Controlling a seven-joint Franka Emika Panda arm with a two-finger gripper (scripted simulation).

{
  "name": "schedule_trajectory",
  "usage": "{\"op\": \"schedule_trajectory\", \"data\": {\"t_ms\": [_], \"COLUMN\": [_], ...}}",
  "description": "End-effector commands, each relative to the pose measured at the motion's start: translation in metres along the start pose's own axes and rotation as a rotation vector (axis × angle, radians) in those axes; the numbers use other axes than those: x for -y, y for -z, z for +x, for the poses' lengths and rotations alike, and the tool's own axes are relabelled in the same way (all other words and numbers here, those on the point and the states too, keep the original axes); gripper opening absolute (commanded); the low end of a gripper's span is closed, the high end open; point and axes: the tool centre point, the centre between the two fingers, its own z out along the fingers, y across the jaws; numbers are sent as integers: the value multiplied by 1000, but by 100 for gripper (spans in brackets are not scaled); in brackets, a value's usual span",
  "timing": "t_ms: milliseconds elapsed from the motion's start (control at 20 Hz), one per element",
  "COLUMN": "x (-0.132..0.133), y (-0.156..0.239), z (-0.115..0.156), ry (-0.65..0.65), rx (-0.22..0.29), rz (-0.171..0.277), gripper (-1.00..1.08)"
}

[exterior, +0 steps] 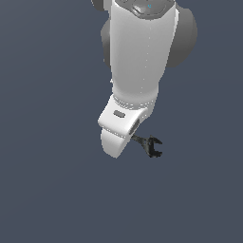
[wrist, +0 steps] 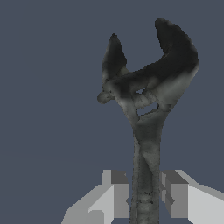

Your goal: Pick up the object and move it to a goal position.

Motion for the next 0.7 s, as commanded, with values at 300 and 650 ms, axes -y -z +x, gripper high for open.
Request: {"op": "schedule_trajectory", "data": {"t_ms": [300, 650], "x": [1, 0], "y": [37, 43], "z": [13, 16], "ry": [-2, -2], "rx": [1, 1], "rz": [1, 1], "gripper": [-100, -100]}}
